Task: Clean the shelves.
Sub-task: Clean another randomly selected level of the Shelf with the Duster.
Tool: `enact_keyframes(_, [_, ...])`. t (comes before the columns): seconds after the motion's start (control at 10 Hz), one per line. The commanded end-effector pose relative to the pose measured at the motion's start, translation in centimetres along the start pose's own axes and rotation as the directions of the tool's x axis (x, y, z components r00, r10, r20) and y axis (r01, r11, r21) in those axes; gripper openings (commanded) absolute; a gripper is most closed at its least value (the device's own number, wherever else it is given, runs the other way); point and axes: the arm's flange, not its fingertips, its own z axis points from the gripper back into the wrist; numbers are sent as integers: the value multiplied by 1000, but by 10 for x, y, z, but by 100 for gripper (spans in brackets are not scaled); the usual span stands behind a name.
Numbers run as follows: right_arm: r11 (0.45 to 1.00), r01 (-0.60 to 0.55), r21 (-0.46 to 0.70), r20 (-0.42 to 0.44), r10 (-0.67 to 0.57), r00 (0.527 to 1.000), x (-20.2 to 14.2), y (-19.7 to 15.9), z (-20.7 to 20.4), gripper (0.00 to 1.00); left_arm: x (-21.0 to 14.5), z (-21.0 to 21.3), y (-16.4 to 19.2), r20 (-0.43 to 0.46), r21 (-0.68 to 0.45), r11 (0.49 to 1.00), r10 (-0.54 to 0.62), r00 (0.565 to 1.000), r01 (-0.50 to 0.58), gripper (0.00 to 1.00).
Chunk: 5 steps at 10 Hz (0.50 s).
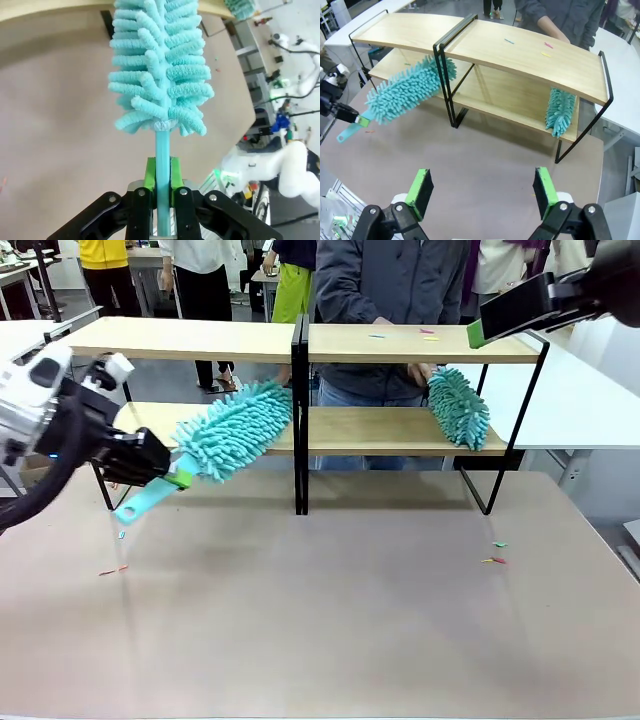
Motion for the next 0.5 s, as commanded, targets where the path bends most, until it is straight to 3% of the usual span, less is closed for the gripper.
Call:
enact_keyframes(0.0, [1000, 1, 3, -2, -1, 1000, -1, 0, -1, 100, 25, -11, 1, 29, 28, 999, 39, 999, -40, 13])
enact_keyframes(0.2, [1000, 1, 3, -2, -1, 1000, -1, 0, -1, 100, 36, -17, 3, 54, 84, 993, 74, 996, -79, 13])
enact_keyframes(0.4, [1000, 1, 3, -2, -1, 1000, -1, 0, -1, 100, 40, -16, 11, 0, 135, 980, 146, 989, -145, 13])
